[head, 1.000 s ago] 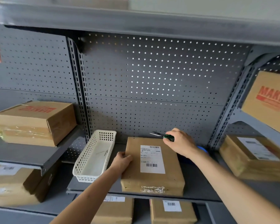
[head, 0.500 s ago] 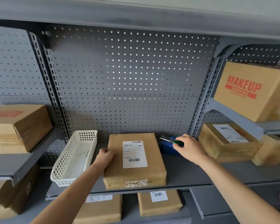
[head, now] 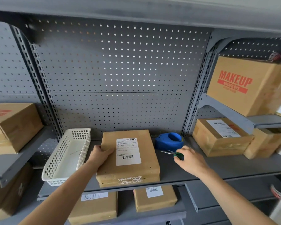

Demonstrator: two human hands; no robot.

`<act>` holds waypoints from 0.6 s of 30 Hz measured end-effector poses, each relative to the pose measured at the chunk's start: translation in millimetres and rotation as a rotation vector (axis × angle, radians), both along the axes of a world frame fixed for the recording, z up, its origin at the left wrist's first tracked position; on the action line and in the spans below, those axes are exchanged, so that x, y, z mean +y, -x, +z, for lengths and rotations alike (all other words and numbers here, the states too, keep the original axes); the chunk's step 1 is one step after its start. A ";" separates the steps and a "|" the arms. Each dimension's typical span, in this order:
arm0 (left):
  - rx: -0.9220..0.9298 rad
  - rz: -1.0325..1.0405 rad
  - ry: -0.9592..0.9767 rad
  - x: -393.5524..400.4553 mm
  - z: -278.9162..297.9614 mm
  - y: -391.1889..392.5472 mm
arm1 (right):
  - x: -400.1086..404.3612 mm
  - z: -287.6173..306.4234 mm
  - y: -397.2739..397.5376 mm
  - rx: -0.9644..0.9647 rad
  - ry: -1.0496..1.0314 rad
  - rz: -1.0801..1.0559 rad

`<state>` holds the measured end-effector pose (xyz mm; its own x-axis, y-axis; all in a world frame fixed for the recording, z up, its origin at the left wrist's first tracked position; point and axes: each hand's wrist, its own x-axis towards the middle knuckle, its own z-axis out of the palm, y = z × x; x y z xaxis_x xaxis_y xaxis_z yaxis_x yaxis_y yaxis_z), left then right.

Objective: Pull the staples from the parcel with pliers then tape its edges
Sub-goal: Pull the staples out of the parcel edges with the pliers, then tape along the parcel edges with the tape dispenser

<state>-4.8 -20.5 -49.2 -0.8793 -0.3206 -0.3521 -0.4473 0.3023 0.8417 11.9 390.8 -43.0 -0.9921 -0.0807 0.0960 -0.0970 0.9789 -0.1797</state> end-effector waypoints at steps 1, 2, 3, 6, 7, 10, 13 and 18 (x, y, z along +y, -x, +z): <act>0.003 -0.003 -0.006 -0.8 -1.0 0.7 | 0.5 -3.9 -0.7 -0.004 -0.015 0.003; 0.007 -0.003 -0.013 -1.5 -1.8 1.1 | 0.7 -7.3 -1.0 -0.008 -0.033 0.007; 0.010 -0.003 -0.023 -1.9 -2.6 1.5 | 0.7 -10.7 -1.3 -0.007 -0.050 0.012; 0.009 -0.001 -0.036 -2.4 -3.3 2.0 | 2.8 -22.5 -0.4 0.005 -0.082 0.030; 0.011 -0.003 -0.031 -2.8 -3.6 2.4 | 3.4 -26.2 0.1 0.007 -0.091 0.036; 0.015 -0.010 -0.037 -4.0 -4.5 2.7 | 2.9 -34.4 1.8 0.032 -0.120 0.052; 0.013 -0.009 -0.057 -4.6 -4.9 2.1 | 2.3 -42.6 3.5 0.080 -0.134 0.068; 0.019 -0.014 -0.049 -5.0 -3.9 2.5 | 6.3 -60.1 6.4 0.153 -0.114 0.098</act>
